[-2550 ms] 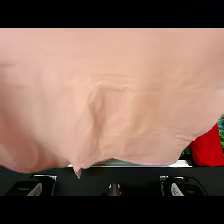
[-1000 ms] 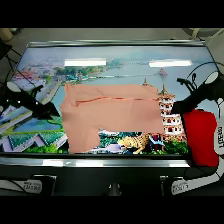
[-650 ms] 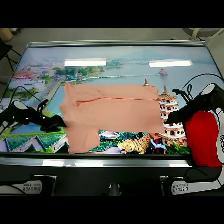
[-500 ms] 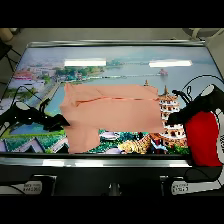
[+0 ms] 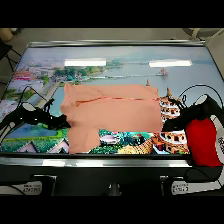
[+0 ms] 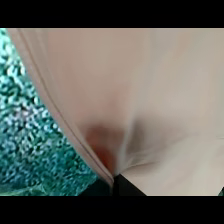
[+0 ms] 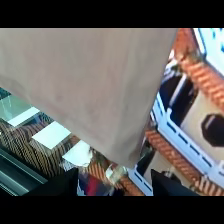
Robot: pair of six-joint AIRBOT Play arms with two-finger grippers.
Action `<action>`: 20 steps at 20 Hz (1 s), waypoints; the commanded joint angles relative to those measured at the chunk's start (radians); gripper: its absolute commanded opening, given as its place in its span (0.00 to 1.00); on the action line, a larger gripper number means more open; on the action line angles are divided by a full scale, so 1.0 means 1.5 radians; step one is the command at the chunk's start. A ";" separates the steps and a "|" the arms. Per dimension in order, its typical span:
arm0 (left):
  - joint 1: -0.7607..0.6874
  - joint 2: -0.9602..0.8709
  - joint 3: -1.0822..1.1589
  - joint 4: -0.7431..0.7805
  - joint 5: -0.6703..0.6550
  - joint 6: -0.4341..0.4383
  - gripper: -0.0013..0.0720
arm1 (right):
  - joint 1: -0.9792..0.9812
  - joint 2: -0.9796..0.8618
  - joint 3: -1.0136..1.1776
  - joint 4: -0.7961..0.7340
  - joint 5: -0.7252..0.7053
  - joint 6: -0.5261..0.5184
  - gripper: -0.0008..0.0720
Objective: Fold the shirts.
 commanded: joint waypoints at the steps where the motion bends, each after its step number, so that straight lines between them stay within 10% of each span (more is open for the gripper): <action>1: -0.001 0.011 0.001 -0.004 -0.006 0.005 0.06 | 0.000 -0.001 -0.038 0.063 -0.068 0.007 0.68; 4: -0.001 0.023 0.001 -0.004 -0.006 0.005 0.06 | 0.000 -0.011 -0.054 0.092 -0.105 0.036 0.67; 7: -0.001 0.033 0.015 -0.004 -0.012 0.005 0.06 | 0.000 -0.018 -0.043 0.110 -0.107 0.031 0.04; 13: 0.005 0.202 0.269 -0.004 -0.019 -0.007 0.05 | 0.000 0.140 0.215 0.101 -0.071 0.004 0.03; 20: 0.007 0.458 0.761 0.146 0.133 -0.099 0.05 | 0.000 0.515 0.565 -0.031 -0.319 -0.011 0.03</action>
